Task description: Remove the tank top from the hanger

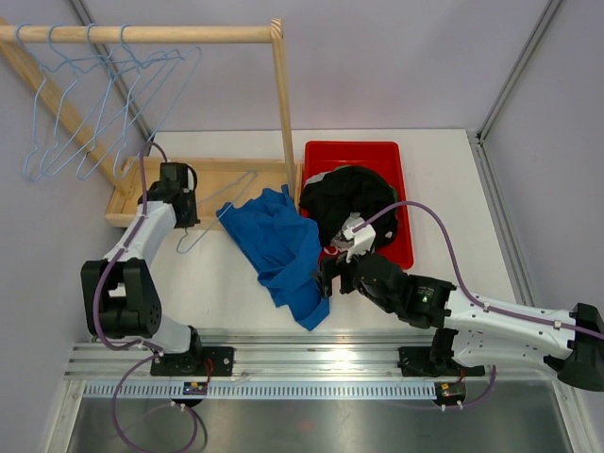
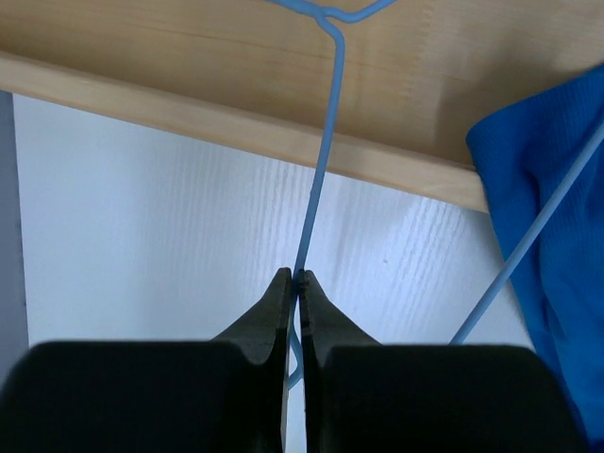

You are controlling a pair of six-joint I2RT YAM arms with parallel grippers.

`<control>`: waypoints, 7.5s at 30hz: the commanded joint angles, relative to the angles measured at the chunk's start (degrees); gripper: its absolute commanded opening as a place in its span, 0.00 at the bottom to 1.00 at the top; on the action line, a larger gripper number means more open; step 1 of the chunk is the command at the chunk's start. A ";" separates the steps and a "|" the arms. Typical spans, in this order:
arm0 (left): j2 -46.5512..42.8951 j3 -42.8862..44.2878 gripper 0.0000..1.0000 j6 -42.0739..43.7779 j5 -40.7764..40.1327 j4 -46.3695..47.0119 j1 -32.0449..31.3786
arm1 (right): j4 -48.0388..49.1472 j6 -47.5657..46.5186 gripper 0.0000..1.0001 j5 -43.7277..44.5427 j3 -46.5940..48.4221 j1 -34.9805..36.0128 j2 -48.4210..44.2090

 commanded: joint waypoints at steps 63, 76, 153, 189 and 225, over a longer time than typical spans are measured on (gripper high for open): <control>-69.48 -17.30 0.99 -9.04 -13.40 10.47 -4.29 | -7.11 -21.14 0.99 -23.93 93.89 -1.65 89.70; -70.35 -17.57 0.99 -9.13 -12.53 9.94 -4.20 | -10.45 -17.72 0.88 -27.88 106.21 -3.93 100.34; -74.22 -18.27 0.99 -9.30 -14.11 10.46 -4.20 | -8.26 -11.48 0.00 -35.19 96.74 -5.43 89.82; -80.55 -20.38 0.99 -9.30 -21.40 12.84 -4.37 | 10.79 7.68 0.00 -30.86 37.68 -8.15 26.70; -79.41 -20.56 0.99 -8.95 -20.17 11.43 -5.08 | 59.42 39.41 0.00 -50.13 58.13 -19.93 55.86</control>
